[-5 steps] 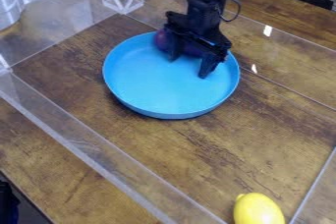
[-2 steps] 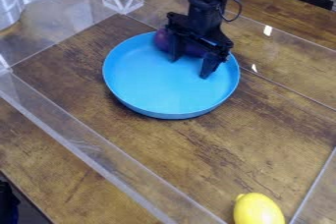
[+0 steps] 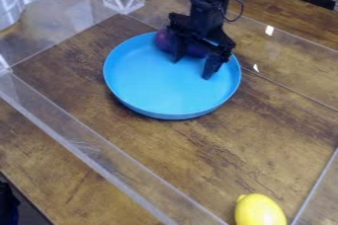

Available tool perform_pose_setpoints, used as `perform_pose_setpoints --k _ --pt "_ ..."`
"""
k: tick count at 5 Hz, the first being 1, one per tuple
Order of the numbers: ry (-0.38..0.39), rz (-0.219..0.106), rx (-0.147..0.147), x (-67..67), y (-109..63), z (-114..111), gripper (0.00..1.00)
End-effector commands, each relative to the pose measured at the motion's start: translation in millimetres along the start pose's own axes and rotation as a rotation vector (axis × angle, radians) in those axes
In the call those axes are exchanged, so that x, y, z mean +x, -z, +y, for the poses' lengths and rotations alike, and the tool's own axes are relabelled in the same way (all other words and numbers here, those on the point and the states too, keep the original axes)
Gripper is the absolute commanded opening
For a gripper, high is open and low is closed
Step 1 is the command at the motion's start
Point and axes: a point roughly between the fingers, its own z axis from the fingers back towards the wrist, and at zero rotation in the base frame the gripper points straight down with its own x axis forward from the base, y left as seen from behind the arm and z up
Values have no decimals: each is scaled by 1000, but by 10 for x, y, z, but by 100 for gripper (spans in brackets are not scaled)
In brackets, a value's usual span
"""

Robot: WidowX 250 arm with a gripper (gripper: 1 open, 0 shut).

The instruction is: Put the purple eggplant on the blue tray

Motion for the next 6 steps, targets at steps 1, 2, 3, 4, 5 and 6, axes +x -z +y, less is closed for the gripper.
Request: perform_pose_setpoints --k 1,2,3,4,5,6 --pt "-9 -62 -5 115 -241 14 100" --pt "-14 -62 -12 124 -287 13 100" --pt "-19 -64 -18 133 -345 16 100" --pt "-22 -65 -23 135 -381 14 100" --pt "-25 -64 -27 136 -402 11 100" --pt "-29 -64 -31 137 -428 8 100"
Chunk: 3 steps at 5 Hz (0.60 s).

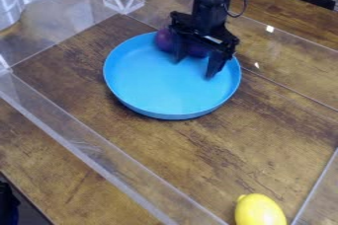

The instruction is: Put the purple eggplant on the blue tray

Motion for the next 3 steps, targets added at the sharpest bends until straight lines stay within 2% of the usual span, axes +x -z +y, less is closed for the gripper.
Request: perform_pose_setpoints --k 1,3 --pt "-12 -101 -3 134 -377 28 100" --pt "-16 -99 -11 135 -400 19 100"
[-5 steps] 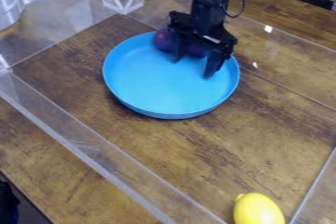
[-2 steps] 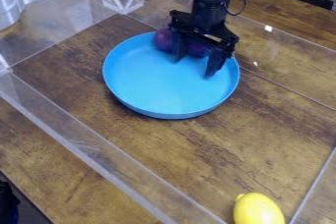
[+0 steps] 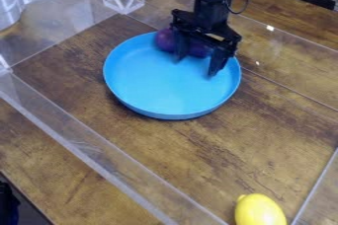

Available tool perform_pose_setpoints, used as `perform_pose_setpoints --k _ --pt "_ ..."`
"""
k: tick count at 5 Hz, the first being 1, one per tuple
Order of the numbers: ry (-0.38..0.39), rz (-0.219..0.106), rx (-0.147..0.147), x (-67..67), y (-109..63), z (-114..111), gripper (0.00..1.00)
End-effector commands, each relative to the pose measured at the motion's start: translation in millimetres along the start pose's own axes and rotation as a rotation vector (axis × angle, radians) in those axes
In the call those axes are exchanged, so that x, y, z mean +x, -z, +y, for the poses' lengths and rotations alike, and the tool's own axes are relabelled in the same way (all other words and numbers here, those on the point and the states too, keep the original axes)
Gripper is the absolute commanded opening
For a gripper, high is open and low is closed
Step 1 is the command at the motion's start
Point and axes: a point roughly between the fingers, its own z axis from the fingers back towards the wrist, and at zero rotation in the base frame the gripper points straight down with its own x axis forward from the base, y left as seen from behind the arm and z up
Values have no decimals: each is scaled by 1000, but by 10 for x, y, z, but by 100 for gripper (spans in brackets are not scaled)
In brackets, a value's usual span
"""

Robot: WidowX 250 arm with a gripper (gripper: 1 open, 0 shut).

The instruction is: Put the purple eggplant on the blue tray

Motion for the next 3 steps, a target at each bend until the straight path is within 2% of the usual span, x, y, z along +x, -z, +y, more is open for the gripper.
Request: perform_pose_setpoints --k 1,3 --pt "-9 -105 -2 136 -372 20 0" --pt "-2 -107 -9 120 -415 15 0"
